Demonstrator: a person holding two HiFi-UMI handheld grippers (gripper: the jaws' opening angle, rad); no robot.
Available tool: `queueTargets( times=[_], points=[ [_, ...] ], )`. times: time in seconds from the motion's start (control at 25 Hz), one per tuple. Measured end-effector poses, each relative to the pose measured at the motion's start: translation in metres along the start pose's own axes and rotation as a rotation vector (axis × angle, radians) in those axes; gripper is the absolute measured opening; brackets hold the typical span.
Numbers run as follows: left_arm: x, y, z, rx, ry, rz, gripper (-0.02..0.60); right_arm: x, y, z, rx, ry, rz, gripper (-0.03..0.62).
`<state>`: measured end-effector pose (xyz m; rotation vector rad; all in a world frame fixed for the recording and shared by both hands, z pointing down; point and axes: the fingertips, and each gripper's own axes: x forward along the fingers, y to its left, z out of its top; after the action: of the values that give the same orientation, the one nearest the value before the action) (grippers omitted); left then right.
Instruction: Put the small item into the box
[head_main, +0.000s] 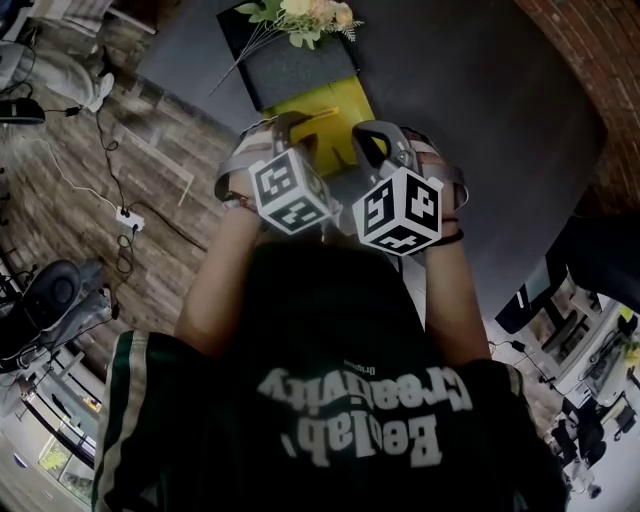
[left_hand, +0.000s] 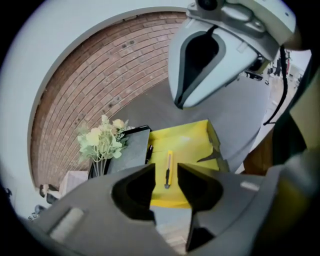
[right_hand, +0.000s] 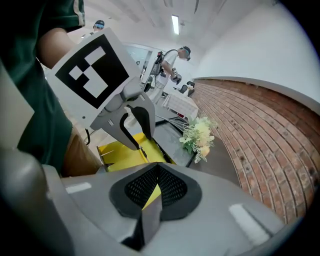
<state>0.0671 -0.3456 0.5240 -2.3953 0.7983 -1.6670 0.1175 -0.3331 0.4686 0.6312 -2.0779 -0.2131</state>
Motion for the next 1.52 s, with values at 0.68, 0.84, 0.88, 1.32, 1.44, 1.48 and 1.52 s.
queueTargets(
  times=[0.68,0.84,0.88,1.32,1.44,1.48,1.52],
  points=[
    [-0.083,0.016,0.030,0.018,-0.083,0.103,0.130,-0.049,0.001,0.031,0.011,-0.102,-0.065,0.006],
    [-0.105,0.029,0.046,0.034,-0.128,0.133,0.130,-0.058,-0.005,0.035,0.040,-0.119,-0.093,0.006],
    [-0.110,0.032,0.050,0.041,-0.140,0.142,0.130,-0.060,-0.007,0.036,0.044,-0.127,-0.100,0.006],
    [-0.129,0.039,0.061,0.081,-0.220,0.179,0.002,-0.071,-0.011,0.043,0.038,-0.149,-0.159,0.006],
    [-0.133,0.033,0.057,0.102,-0.236,0.162,0.002,-0.073,-0.008,0.047,0.025,-0.124,-0.177,0.006],
    [-0.136,0.032,0.056,0.103,-0.242,0.160,0.002,-0.075,-0.007,0.049,0.023,-0.117,-0.184,0.006],
    [-0.139,0.032,0.054,0.102,-0.249,0.158,0.002,-0.076,-0.006,0.052,0.021,-0.111,-0.191,0.006]
  ],
)
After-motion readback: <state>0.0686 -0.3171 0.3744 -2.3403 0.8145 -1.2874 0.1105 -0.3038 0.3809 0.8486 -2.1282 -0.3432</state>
